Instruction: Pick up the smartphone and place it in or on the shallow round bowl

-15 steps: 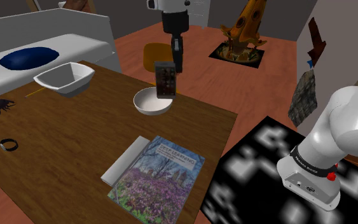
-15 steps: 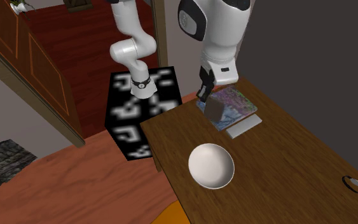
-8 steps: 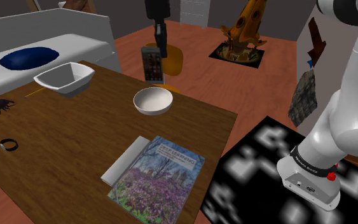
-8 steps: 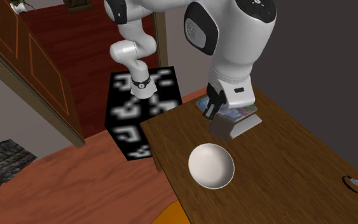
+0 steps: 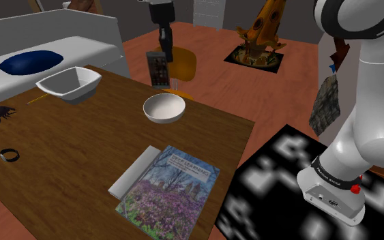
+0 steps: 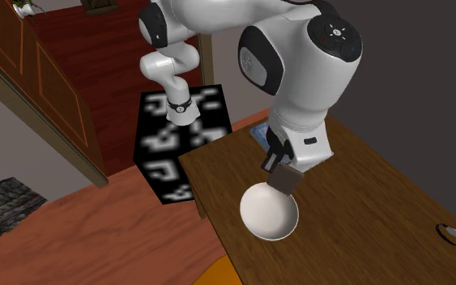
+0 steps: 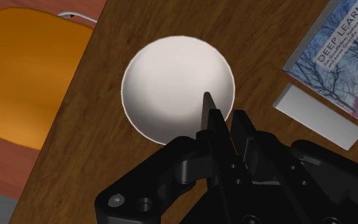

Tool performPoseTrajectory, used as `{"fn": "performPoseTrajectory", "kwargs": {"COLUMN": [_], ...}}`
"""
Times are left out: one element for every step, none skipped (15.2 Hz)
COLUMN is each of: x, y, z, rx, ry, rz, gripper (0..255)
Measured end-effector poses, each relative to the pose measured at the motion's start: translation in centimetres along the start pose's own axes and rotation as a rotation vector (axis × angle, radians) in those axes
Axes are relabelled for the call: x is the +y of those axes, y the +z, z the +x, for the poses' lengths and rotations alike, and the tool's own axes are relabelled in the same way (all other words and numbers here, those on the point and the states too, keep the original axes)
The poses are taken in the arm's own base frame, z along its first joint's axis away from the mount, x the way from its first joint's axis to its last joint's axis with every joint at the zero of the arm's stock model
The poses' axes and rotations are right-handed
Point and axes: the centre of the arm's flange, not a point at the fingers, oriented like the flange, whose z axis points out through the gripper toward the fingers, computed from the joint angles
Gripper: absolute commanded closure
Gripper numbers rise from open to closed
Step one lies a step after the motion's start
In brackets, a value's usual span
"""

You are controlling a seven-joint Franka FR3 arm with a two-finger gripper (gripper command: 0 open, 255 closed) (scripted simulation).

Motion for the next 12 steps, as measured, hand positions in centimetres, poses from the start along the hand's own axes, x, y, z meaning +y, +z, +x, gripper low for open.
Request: {"fn": "performPoseTrajectory", "kwargs": {"x": [0.1,0.1,0.1,0.2,0.2,0.2,0.3,0.3,0.4,0.5,0.5,0.4], "y": [0.6,1.1,1.6,2.1,2.7,3.2,3.7,4.3,4.8,5.4,5.9,6.5], "z": [0.0,0.0,0.3,0.2,0.3,0.2,0.3,0.4,0.4,0.5,0.5,0.6], "rx": [0.0,0.0,0.0,0.0,0.0,0.0,0.0,0.0,0.0,0.0,0.0,0.0], "ry": [0.0,0.0,0.0,0.0,0.0,0.0,0.0,0.0,0.0,0.0,0.0,0.0], "rz": [0.0,0.0,0.0,0.0,0.0,0.0,0.0,0.0,0.0,0.0,0.0,0.0], "gripper": [255,255,255,255,255,255,255,255,255,255,255,255]}}
